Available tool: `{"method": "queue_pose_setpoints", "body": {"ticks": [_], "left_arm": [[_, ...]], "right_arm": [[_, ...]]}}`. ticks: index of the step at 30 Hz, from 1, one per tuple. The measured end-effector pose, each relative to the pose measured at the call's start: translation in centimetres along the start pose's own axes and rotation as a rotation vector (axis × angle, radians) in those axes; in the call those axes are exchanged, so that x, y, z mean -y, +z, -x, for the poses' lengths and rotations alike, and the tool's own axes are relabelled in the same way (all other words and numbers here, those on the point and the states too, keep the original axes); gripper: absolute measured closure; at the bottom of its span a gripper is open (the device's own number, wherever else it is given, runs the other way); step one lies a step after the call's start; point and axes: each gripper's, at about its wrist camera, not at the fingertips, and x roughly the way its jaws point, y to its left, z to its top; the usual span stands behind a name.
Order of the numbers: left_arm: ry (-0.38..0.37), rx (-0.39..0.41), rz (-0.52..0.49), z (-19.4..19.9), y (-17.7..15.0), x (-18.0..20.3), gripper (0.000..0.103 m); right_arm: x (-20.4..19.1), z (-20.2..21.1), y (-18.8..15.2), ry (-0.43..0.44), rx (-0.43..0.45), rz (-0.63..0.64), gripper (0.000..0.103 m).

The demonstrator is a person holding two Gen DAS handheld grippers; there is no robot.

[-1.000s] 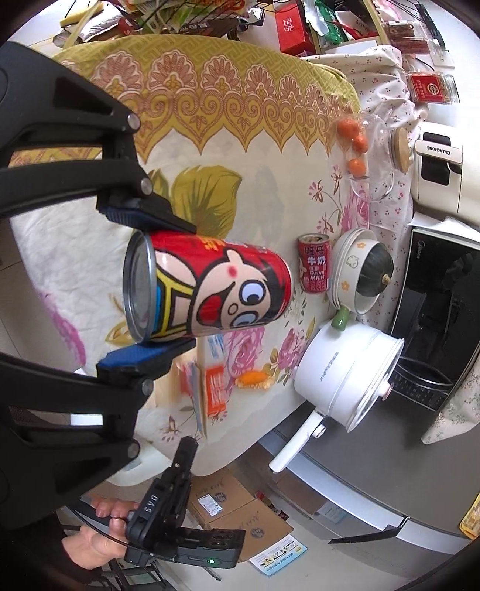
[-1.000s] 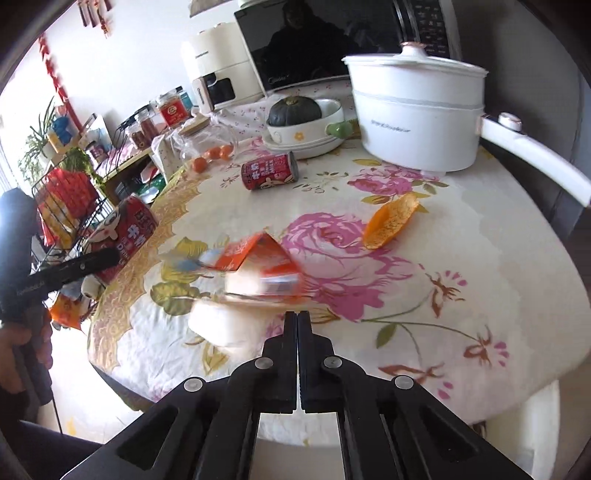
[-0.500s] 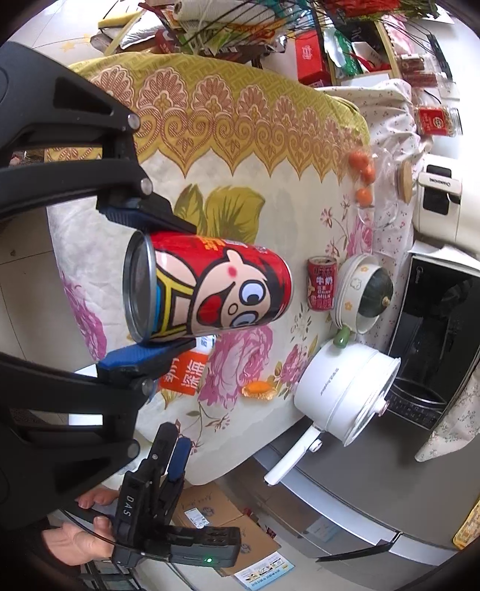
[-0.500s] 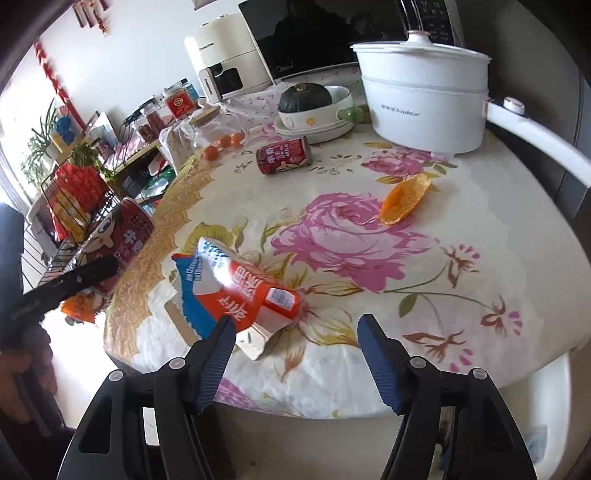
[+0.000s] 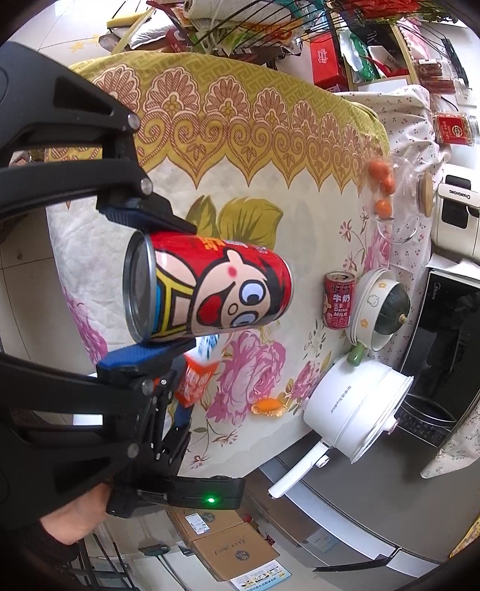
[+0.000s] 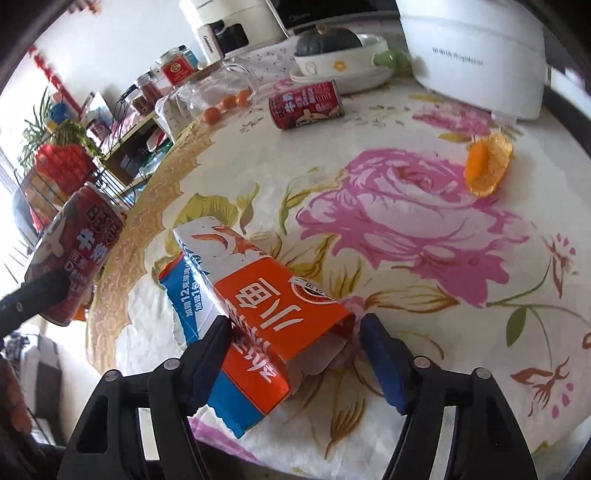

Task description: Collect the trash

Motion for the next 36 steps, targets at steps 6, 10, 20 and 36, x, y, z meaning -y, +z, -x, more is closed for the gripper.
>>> {"method": "queue_pose_setpoints", "body": {"ticks": [6, 10, 20, 36], "left_arm": [[-0.001, 0.003, 0.003, 0.3, -0.2, -0.1, 0.049], [-0.007, 0.004, -0.003, 0.3, -0.3, 0.4, 0.049], [-0.045, -0.009, -0.044, -0.2, -0.6, 3.4, 0.049], [-0.132, -0.045, -0.161, -2.1, -1.5, 11.6, 0.049]], "right_arm": [[-0.4, 2.3, -0.3, 0.030, 0.041, 0.036, 0.076], [0.0, 4.9, -0.6, -0.001, 0.079, 0.048, 0.082], [1.9, 10.7, -1.7, -0.101, 0.147, 0.058, 0.088], [6.9, 18.9, -3.9, -0.191, 0.240, -0.031, 0.089]]}}
